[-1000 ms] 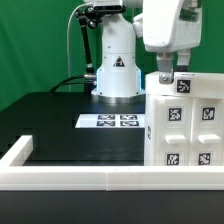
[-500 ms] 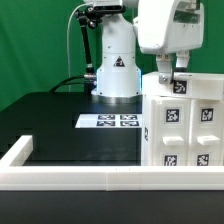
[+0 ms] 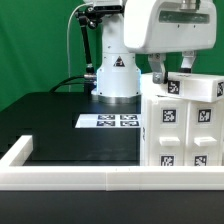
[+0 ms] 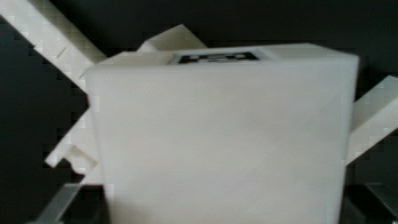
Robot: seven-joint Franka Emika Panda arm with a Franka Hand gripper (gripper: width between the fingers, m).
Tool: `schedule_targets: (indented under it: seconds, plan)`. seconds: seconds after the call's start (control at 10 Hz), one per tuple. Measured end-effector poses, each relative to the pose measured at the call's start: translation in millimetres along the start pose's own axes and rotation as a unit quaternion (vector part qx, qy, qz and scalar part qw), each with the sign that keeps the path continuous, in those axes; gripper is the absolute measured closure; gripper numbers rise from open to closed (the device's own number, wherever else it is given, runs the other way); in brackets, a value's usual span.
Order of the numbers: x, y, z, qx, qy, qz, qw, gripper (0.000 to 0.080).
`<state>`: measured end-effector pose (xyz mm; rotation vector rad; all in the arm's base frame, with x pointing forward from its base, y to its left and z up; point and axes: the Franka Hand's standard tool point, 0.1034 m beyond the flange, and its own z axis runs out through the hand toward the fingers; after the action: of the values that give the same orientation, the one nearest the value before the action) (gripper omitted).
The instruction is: Assemble cabinet
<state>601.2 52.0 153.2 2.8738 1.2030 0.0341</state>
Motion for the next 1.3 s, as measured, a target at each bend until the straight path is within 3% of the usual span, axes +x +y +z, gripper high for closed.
schedule_targets:
  seconds: [0.2, 0.5, 1.3]
  plan:
    - [0.1, -1.7, -0.2, -0.005, 0.012, 0.155, 0.988, 0.0236]
    - [5.0, -9.1, -0.4, -0.011, 0.029, 0.338, 0.941, 0.0236]
    - [9.8, -13.6, -1.0, -0.002, 0.032, 0.555, 0.831, 0.0236]
